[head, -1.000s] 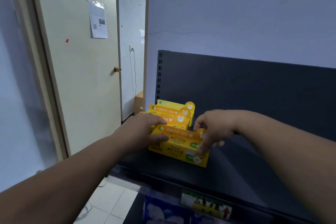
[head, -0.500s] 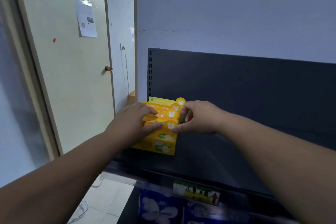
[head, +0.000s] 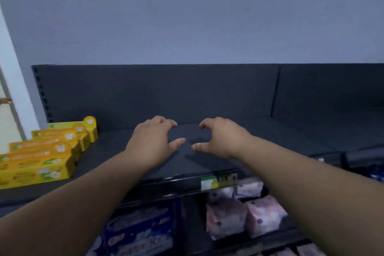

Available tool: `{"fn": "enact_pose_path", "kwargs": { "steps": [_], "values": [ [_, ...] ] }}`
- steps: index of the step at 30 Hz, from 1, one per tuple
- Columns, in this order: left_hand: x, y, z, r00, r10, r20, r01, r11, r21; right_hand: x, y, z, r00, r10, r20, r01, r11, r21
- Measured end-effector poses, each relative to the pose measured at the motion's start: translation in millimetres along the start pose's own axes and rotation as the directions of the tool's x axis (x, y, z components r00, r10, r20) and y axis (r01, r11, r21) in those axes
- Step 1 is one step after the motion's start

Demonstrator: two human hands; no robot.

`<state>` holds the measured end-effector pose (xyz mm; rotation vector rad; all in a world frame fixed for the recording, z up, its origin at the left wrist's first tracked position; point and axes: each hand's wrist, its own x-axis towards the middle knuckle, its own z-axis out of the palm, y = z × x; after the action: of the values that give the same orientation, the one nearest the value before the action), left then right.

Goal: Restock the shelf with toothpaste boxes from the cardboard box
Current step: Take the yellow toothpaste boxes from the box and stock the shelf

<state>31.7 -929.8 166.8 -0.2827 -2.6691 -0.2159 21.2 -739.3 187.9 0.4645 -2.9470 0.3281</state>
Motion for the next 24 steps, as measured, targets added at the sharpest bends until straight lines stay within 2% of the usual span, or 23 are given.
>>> {"fn": "enact_pose_path", "kwargs": {
  "steps": [6,12,18,24],
  "values": [
    [8.9,183.0,31.4,0.977,0.208,0.038,-0.204,0.975,-0.088,-115.9,146.7,-39.8,0.969,0.243,-0.053,-0.246,0.968,-0.049],
    [-6.7,357.2,60.7,0.913,0.405,0.046,-0.394,0.907,-0.152,-244.3,275.3,-69.7,0.882,0.446,-0.15,-0.466,0.871,-0.155],
    [-21.5,499.8,85.8,0.817,0.57,0.086,-0.538,0.807,-0.243,-352.9,363.7,-87.9,0.732,0.656,-0.182,-0.68,0.721,-0.135],
    [-29.2,607.1,118.5,0.677,0.726,0.118,-0.665,0.673,-0.324,-436.1,432.5,-85.2,0.557,0.805,-0.203,-0.83,0.546,-0.11]
  ]
}}
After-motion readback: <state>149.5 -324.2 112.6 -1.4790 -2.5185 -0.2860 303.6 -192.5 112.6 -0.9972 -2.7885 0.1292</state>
